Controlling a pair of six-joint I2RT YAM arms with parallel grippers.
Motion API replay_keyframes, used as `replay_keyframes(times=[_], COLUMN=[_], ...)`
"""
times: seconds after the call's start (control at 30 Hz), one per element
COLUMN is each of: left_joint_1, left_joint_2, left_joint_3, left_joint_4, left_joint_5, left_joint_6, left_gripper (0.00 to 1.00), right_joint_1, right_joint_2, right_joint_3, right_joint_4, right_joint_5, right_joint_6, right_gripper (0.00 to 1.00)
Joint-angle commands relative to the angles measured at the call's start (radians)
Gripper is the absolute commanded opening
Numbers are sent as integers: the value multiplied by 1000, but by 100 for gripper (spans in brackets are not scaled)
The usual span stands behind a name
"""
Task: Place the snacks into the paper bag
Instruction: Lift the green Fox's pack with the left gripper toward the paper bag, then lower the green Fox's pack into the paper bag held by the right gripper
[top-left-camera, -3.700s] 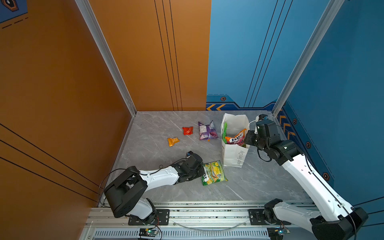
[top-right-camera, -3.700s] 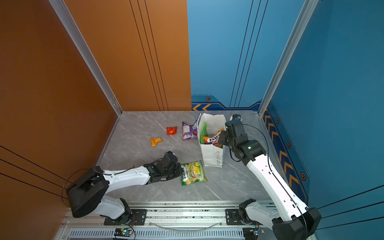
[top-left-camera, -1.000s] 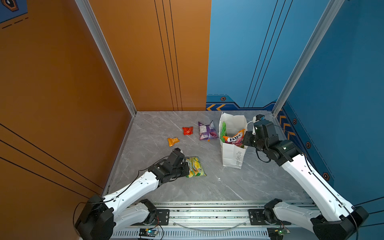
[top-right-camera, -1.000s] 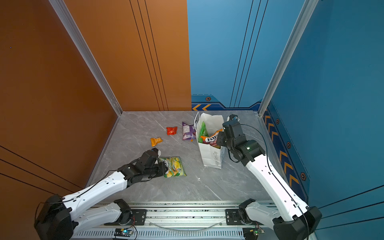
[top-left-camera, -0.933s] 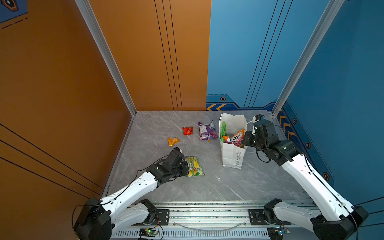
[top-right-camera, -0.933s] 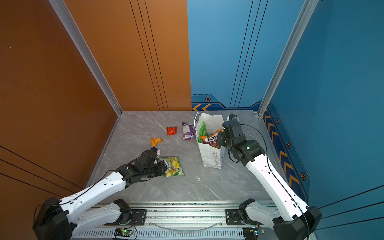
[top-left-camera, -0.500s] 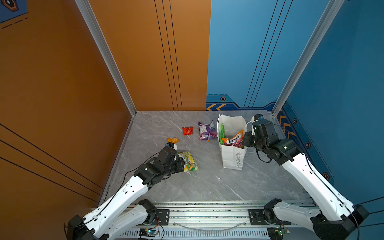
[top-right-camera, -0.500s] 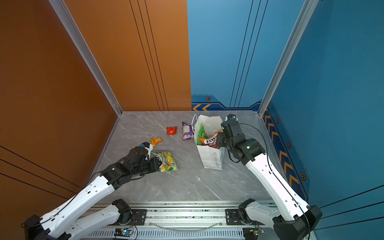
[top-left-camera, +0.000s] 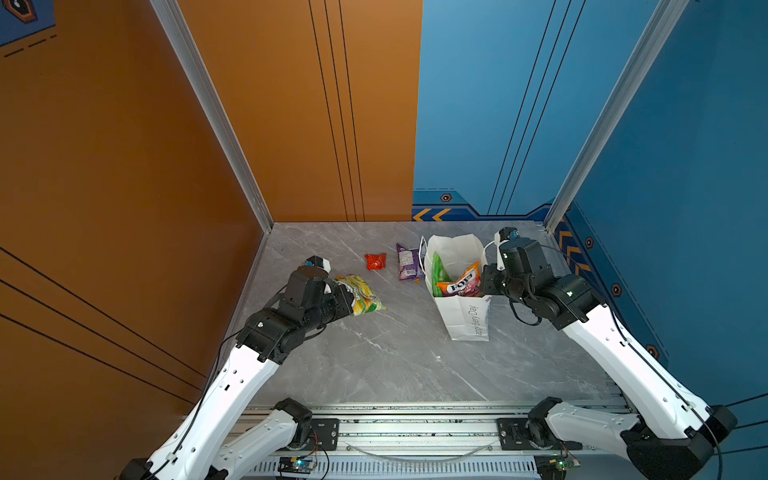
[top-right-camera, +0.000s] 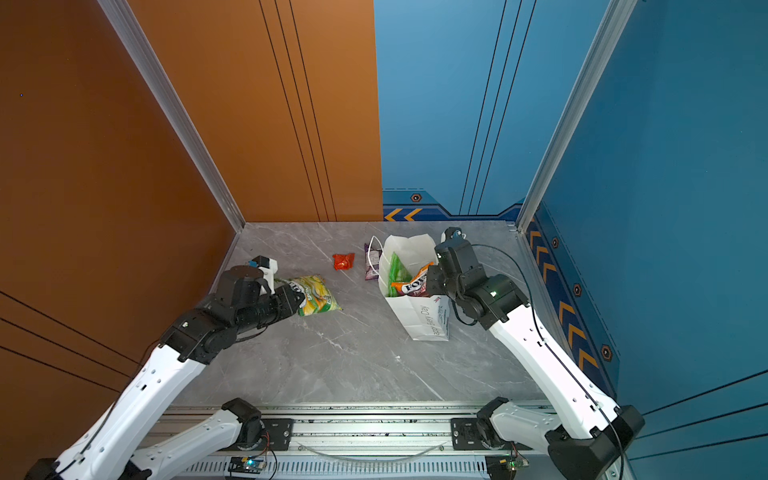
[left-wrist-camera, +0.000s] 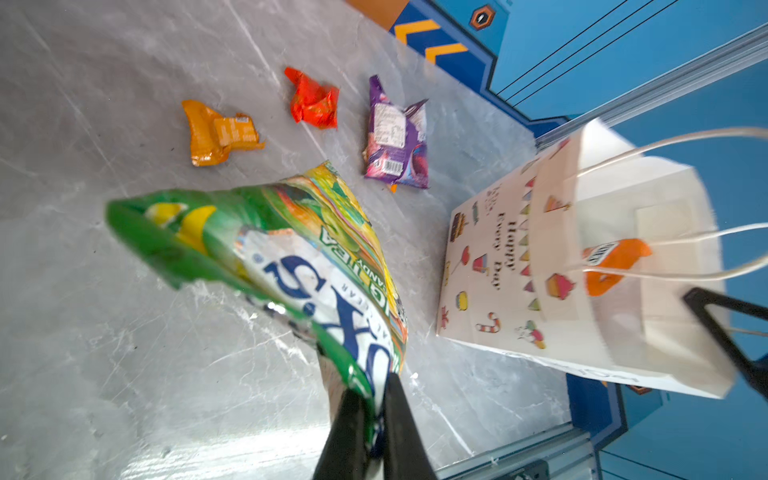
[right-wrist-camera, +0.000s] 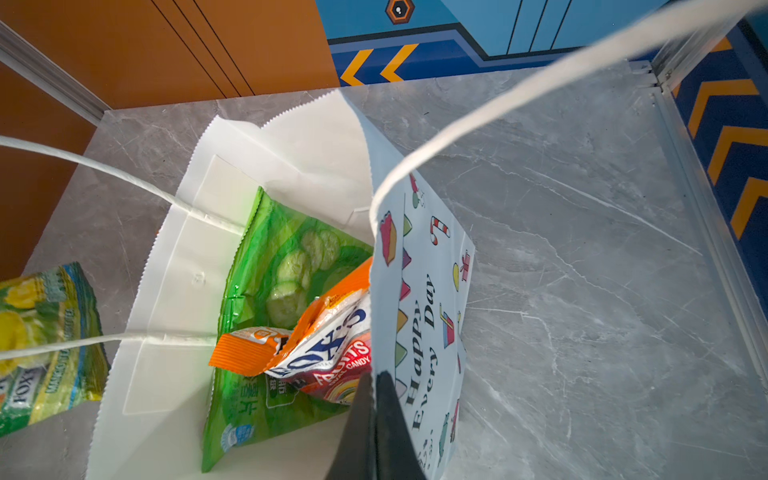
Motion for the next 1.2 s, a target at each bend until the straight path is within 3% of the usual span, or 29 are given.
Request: replay_keyframes(times=[0.0,0.8,0.93,1.17], left_joint_1=[8,-9,-61,-227], left_joint_2=[32,224,258,323], left_joint_3=[106,714,779,846], left_joint_4=[-15,-159,-156,-156], left_joint_5=[37,-28,-26,-98], left_joint_6=[7,145,150,162], left_gripper=[0,0,0,0], right_joint_1=[24,119,126,136], right_joint_2=[2,69,75,84], right_joint_3=[64,110,117,124], right_joint_4=[50,63,63,63], right_joint_5=[27,62,65,80], right_joint_6=[-11,-5,-3,0], right_gripper=[0,0,0,0])
